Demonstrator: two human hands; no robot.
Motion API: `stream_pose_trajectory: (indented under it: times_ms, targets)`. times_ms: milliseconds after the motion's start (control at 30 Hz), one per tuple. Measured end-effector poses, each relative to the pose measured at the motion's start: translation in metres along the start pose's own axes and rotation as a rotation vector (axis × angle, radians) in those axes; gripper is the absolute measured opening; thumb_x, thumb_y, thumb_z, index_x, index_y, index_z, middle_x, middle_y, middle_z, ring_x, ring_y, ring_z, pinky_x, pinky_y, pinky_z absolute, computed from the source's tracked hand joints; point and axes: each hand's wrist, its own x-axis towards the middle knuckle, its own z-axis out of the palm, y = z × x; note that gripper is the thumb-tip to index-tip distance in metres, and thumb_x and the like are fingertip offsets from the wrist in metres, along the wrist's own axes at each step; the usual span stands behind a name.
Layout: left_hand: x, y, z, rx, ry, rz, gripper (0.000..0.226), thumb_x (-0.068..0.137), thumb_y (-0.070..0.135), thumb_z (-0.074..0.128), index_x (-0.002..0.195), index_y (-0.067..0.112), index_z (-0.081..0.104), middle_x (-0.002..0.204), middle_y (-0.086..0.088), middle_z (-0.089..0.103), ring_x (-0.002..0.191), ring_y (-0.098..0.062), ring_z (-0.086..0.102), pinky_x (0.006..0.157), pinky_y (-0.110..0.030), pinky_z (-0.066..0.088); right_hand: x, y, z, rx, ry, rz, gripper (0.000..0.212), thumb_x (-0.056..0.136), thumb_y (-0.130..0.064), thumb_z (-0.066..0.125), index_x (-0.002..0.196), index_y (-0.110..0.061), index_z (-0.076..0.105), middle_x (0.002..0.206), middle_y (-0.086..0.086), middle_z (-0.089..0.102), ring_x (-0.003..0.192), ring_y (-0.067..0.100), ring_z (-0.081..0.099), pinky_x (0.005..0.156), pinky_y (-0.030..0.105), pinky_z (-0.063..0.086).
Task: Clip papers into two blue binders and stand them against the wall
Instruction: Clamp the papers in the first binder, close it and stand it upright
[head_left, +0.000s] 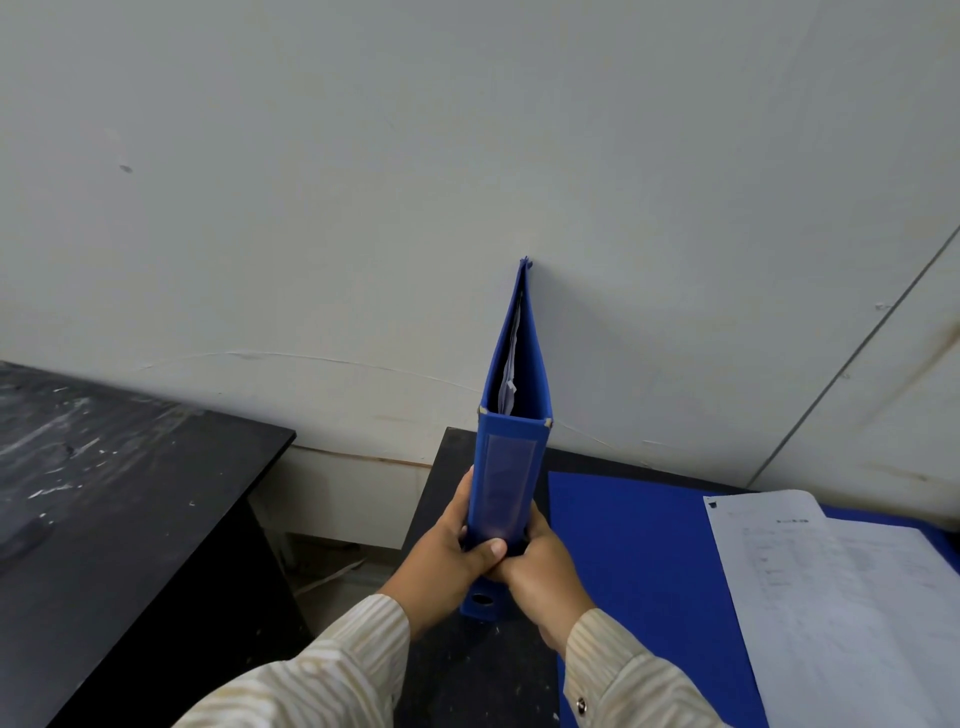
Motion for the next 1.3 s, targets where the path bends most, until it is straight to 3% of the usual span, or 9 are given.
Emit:
stream_pose_trajectory:
  times_ms: [467, 600, 800, 933, 1033, 1100, 1133, 1233, 1300]
  targets:
    - [-0.011, 0.002, 0.010, 0.010, 0.070, -0.019, 0.060, 0.089, 0.016, 0.062, 0.139, 0.033, 0.034, 0.108, 0.022, 0.062, 0.096, 0.022, 0.055, 0.067, 0.003, 0.043, -0.013, 0.002, -0.003, -0.086, 0.019, -0.033, 0.054, 0.082, -0.017, 0.067, 0.126, -0.039, 0.046, 0.118, -0.004, 0.059, 0.101, 0.009, 0.060, 0.080, 0.023, 0.053]
    - [-0.016, 0.003, 0.013, -0.004, 0.110, -0.064, 0.065, 0.090, 0.017, 0.059, 0.144, 0.031, 0.026, 0.115, 0.023, 0.055, 0.091, 0.017, 0.056, 0.074, -0.001, 0.043, -0.019, 0.003, -0.006, -0.116, 0.022, -0.022, 0.056, 0.082, -0.020, 0.068, 0.129, -0.038, 0.044, 0.120, -0.007, 0.058, 0.104, 0.009, 0.058, 0.076, 0.019, 0.050]
    - [-0.029, -0.005, 0.025, 0.000, 0.163, -0.155, 0.075, 0.090, 0.017, 0.060, 0.149, 0.025, 0.015, 0.146, 0.002, 0.043, 0.123, -0.008, 0.046, 0.097, -0.024, 0.038, -0.032, 0.013, -0.016, -0.137, 0.029, 0.044, 0.041, 0.084, -0.011, 0.061, 0.116, -0.034, 0.053, 0.100, -0.018, 0.063, 0.085, -0.005, 0.058, 0.063, 0.013, 0.046]
    - [-0.037, -0.012, 0.038, 0.010, 0.271, -0.256, 0.082, 0.088, 0.020, 0.063, 0.150, 0.023, 0.011, 0.152, -0.002, 0.035, 0.133, -0.018, 0.042, 0.103, -0.031, 0.038, -0.042, 0.023, -0.023, -0.215, 0.039, 0.093, 0.047, 0.087, -0.016, 0.061, 0.132, -0.020, 0.048, 0.121, -0.003, 0.059, 0.105, 0.007, 0.054, 0.087, 0.019, 0.043]
    - [-0.045, -0.013, 0.050, 0.027, 0.332, -0.366, 0.082, 0.087, 0.025, 0.065, 0.150, 0.019, 0.013, 0.150, -0.006, 0.038, 0.114, -0.014, 0.054, 0.086, -0.026, 0.049, -0.051, 0.031, -0.034, -0.260, 0.038, 0.085, 0.041, 0.088, -0.016, 0.059, 0.128, -0.019, 0.052, 0.125, 0.000, 0.057, 0.106, 0.008, 0.052, 0.090, 0.020, 0.041]
    - [-0.049, -0.014, 0.060, 0.024, 0.333, -0.394, 0.071, 0.087, 0.024, 0.064, 0.146, 0.016, 0.025, 0.141, -0.006, 0.047, 0.080, 0.000, 0.052, 0.057, -0.014, 0.041, -0.056, 0.037, -0.045, -0.288, 0.041, 0.073, 0.037, 0.088, -0.016, 0.059, 0.125, -0.020, 0.055, 0.122, 0.000, 0.059, 0.103, 0.007, 0.053, 0.088, 0.019, 0.042]
    - [-0.051, -0.014, 0.066, 0.029, 0.325, -0.411, 0.067, 0.087, 0.024, 0.064, 0.144, 0.016, 0.029, 0.139, -0.006, 0.049, 0.073, 0.001, 0.050, 0.054, -0.014, 0.037, -0.058, 0.040, -0.051, -0.305, 0.043, 0.068, 0.036, 0.088, -0.016, 0.058, 0.124, -0.019, 0.055, 0.121, 0.000, 0.060, 0.102, 0.007, 0.053, 0.087, 0.019, 0.043]
    - [-0.055, -0.007, 0.093, 0.039, 0.267, -0.429, 0.066, 0.088, 0.027, 0.062, 0.144, 0.017, 0.030, 0.146, -0.007, 0.042, 0.107, -0.013, 0.057, 0.081, -0.020, 0.044, -0.068, 0.051, -0.078, -0.369, 0.040, 0.051, 0.034, 0.090, -0.017, 0.056, 0.124, -0.019, 0.056, 0.121, -0.001, 0.061, 0.103, 0.007, 0.054, 0.086, 0.017, 0.042]
    - [-0.054, 0.001, 0.115, 0.017, 0.213, -0.441, 0.064, 0.089, 0.027, 0.061, 0.144, 0.018, 0.030, 0.149, -0.006, 0.038, 0.126, -0.022, 0.047, 0.093, -0.030, 0.042, -0.078, 0.058, -0.098, -0.415, 0.033, 0.036, 0.033, 0.091, -0.018, 0.055, 0.124, -0.019, 0.056, 0.121, -0.002, 0.060, 0.100, 0.004, 0.053, 0.085, 0.015, 0.042]
